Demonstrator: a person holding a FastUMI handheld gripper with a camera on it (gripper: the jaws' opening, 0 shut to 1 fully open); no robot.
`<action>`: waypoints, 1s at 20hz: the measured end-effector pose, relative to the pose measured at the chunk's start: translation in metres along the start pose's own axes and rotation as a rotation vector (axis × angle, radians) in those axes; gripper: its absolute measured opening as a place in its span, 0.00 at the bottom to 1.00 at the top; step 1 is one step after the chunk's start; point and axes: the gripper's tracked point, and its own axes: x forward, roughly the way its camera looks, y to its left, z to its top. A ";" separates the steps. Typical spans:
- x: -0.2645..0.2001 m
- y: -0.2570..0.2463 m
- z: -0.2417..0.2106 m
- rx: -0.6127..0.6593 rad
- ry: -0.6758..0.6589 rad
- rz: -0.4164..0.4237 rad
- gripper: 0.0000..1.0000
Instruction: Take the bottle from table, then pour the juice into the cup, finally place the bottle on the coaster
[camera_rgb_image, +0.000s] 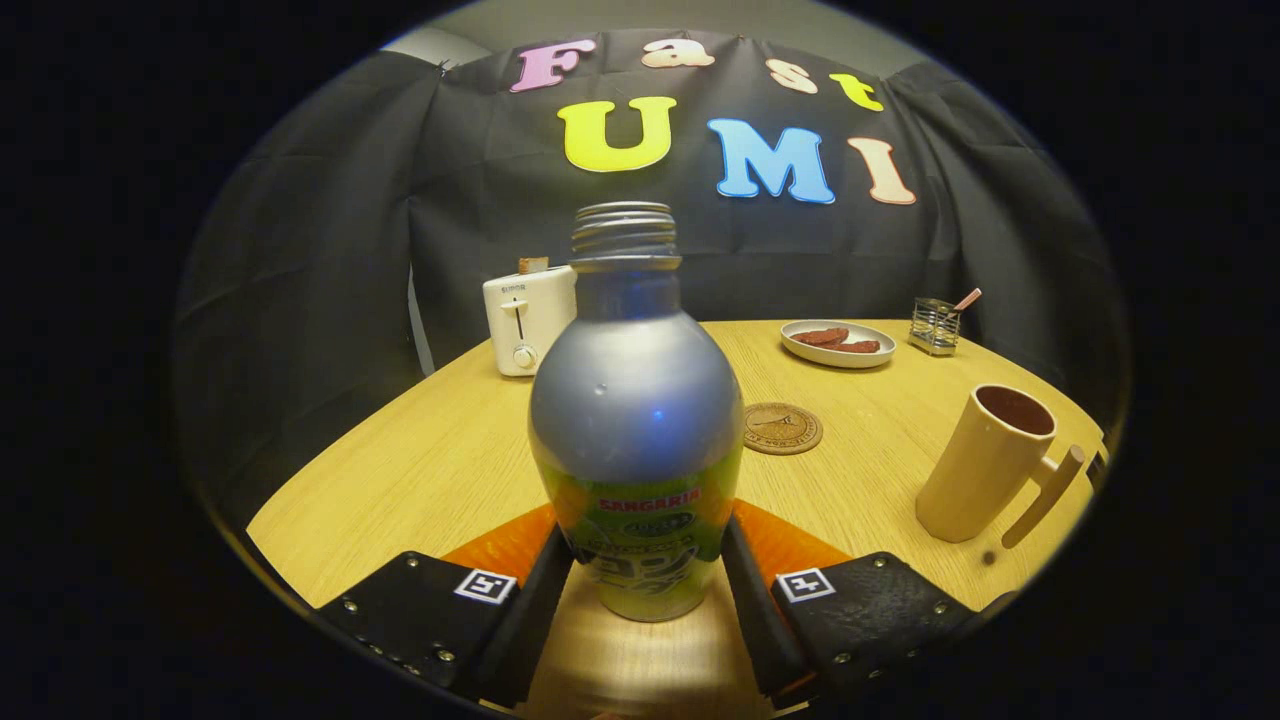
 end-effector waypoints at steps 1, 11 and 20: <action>0.000 0.000 0.003 0.016 0.004 0.009 0.80; -0.016 -0.028 0.046 0.313 -0.047 0.056 0.78; -0.025 -0.047 0.059 0.625 -0.053 0.110 0.77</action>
